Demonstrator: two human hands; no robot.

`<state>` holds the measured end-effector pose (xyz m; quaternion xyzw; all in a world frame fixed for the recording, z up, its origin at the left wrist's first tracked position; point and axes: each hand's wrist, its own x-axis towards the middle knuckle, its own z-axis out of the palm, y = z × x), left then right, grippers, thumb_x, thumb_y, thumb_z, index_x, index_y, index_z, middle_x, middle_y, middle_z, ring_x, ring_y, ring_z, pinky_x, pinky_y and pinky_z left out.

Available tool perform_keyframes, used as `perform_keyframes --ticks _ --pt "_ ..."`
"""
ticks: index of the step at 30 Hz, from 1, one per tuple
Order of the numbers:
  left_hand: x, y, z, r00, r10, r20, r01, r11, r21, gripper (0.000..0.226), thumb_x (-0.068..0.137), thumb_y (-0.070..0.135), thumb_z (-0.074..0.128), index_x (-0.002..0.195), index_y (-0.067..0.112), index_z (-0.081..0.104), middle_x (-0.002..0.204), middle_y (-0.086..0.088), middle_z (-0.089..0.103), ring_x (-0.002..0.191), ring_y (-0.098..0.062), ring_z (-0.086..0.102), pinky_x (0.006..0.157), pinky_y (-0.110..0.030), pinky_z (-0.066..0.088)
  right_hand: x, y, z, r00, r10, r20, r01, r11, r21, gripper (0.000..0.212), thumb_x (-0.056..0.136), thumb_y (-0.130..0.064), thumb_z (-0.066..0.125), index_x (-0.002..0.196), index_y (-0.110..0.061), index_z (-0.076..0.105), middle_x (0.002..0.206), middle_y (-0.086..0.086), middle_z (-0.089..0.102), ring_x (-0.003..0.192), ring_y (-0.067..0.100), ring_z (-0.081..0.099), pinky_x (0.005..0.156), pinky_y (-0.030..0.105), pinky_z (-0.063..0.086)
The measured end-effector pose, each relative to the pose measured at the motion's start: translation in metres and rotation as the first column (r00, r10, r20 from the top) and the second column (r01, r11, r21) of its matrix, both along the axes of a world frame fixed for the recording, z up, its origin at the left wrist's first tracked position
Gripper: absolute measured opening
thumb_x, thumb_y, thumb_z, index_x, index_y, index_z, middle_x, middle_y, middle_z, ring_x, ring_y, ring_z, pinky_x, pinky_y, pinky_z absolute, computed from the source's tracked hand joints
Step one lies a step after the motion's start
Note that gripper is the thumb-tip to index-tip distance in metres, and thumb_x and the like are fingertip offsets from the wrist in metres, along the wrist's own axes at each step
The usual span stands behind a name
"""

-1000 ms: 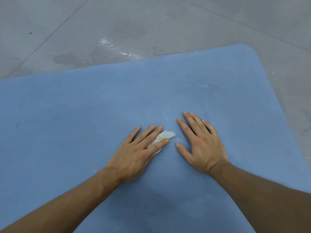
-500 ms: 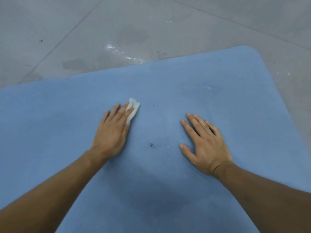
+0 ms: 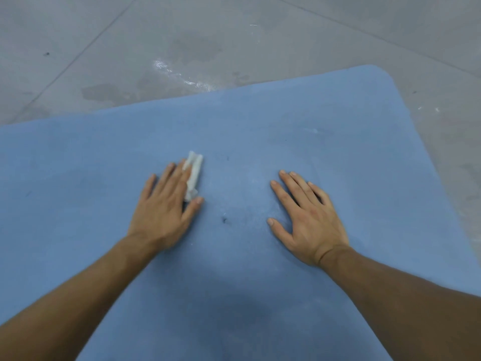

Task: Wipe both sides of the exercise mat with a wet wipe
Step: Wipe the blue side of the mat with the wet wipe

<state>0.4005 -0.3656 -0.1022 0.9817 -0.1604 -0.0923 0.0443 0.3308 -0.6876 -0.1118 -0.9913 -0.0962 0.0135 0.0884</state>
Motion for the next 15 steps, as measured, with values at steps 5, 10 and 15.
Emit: perform_keyframes --ticks 5,10,15 --pt "0.037 0.029 0.008 0.991 0.124 -0.055 -0.124 0.992 -0.001 0.083 0.096 0.073 0.011 0.166 0.029 0.004 0.172 0.014 0.001 0.159 -0.009 -0.002 0.128 -0.042 0.002 0.000 0.000 0.000 1.000 -0.003 0.004 0.003 1.000 -0.002 0.073 0.100 -0.059 0.039 0.162 -0.022 0.033 0.172 -0.002 0.020 0.159 0.014 0.015 0.128 0.037 0.013" --pt "0.014 -0.016 0.010 0.966 -0.239 -0.100 0.221 0.961 -0.163 0.080 0.101 0.067 0.028 0.166 0.027 0.003 0.173 0.011 -0.004 0.160 -0.013 -0.004 0.129 -0.045 0.009 0.000 0.000 0.001 1.000 -0.008 -0.007 0.008 1.000 0.001 0.073 0.099 -0.060 0.040 0.162 -0.023 0.033 0.172 -0.002 0.020 0.159 0.015 0.015 0.128 0.038 0.012" --pt "-0.041 -0.051 0.007 0.836 -0.547 -0.036 0.542 0.834 -0.100 0.081 0.104 0.066 0.032 0.165 0.015 0.016 0.174 0.000 0.008 0.160 -0.022 0.004 0.128 -0.044 0.008 0.001 0.000 0.002 1.000 -0.006 -0.017 0.006 1.000 0.004 0.074 0.099 -0.060 0.039 0.162 -0.023 0.032 0.172 -0.002 0.019 0.159 0.014 0.015 0.127 0.038 0.014"
